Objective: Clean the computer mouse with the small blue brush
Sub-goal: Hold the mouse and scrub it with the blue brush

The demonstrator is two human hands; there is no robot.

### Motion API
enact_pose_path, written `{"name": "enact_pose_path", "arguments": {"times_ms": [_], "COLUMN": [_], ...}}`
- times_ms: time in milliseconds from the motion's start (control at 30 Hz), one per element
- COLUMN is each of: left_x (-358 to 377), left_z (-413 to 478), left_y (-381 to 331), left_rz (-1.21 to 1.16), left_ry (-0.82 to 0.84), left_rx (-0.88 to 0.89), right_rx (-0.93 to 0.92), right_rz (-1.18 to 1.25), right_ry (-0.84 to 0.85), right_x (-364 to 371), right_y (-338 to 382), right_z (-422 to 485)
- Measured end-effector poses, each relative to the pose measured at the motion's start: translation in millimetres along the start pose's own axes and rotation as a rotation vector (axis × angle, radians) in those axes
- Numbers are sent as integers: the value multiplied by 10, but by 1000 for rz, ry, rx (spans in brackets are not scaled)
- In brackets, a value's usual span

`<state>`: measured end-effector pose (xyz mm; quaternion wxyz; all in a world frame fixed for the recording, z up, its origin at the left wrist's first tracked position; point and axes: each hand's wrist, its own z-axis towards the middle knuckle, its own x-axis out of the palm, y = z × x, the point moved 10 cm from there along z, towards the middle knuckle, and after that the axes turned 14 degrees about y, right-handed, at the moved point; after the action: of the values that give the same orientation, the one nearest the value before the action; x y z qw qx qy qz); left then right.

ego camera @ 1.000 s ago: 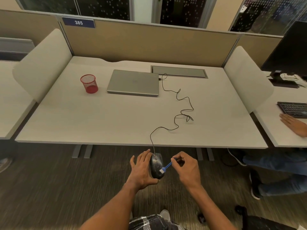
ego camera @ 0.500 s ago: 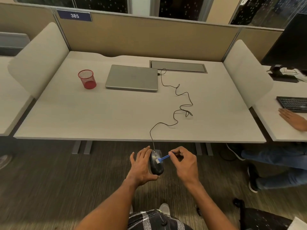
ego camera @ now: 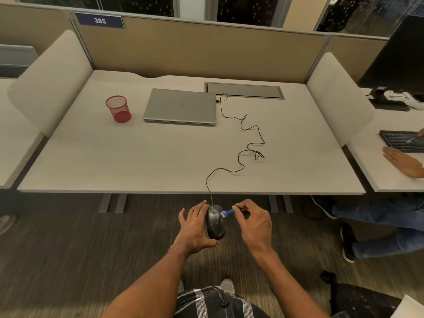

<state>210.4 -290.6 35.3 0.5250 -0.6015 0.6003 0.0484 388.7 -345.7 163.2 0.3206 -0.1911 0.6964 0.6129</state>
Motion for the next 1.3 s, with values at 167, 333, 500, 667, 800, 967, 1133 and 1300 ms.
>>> {"name": "enact_pose_path", "arguments": {"times_ms": [167,333,500,667,800,967,1133,1300], "left_x": [11,-3,-21,-34,-40,-25,1,40], "left_z": [-2,-3,-13,-20,-15,-1,24,45], "left_y": [7,-5,-38,-84,-93,-113,-124,-127], "left_rz": [6,13,11,23,21,50,89,98], "left_ry": [8,8,15,22,26,28,33,42], "left_rx": [8,13,32,41,39,42,51,61], "right_rx": [30,27,67,93,118,97,136,158], "right_rz": [39,42,39,65,77,30,37,-5], "right_ry": [94,-7,72,-48,52,-62,5,-111], "right_x": [103,-11,89,-63,29,-54,50,-79], "right_y": [-40,-15,-45,-64,-82,-53,-51,-16], "right_z": [76,85,156,187,247,241,326,337]}}
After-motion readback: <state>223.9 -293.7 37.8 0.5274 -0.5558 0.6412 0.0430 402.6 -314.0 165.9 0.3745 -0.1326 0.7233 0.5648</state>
